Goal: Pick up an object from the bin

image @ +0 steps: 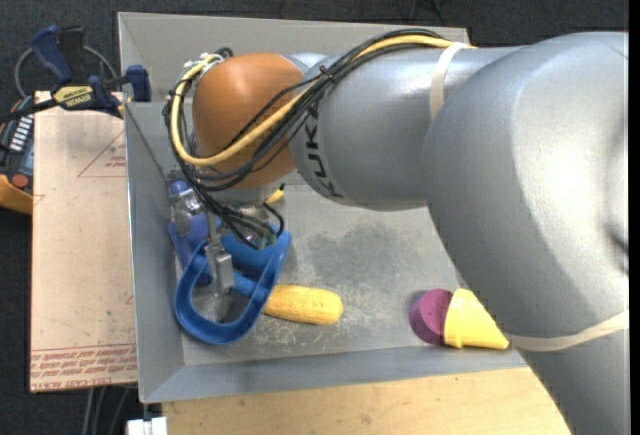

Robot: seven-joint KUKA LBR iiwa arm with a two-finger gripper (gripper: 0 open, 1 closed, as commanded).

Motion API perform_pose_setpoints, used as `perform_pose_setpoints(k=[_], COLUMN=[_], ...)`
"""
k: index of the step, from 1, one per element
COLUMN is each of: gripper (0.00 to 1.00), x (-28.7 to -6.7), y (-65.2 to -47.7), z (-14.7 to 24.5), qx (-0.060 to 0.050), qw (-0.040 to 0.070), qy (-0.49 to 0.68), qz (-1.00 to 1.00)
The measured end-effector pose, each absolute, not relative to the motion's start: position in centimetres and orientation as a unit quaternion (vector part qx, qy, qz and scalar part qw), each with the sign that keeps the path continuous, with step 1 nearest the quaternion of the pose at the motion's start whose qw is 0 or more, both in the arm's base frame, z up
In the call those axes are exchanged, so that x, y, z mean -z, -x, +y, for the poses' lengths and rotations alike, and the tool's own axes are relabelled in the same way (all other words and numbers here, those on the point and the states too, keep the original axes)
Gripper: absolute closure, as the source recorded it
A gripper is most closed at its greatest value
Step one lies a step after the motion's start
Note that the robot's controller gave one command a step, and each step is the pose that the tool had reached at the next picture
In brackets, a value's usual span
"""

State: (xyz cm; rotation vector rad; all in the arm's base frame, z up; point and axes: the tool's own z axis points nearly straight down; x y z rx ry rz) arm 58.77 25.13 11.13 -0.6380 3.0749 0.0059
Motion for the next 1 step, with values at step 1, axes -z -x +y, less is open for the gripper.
perform_pose_setpoints(k=[1], gripper=[1.0], x=[-7.62], y=[-57.9], z=[24.1], qx=[-0.003], qw=[-0.002], qy=[0.071], qz=[0.997])
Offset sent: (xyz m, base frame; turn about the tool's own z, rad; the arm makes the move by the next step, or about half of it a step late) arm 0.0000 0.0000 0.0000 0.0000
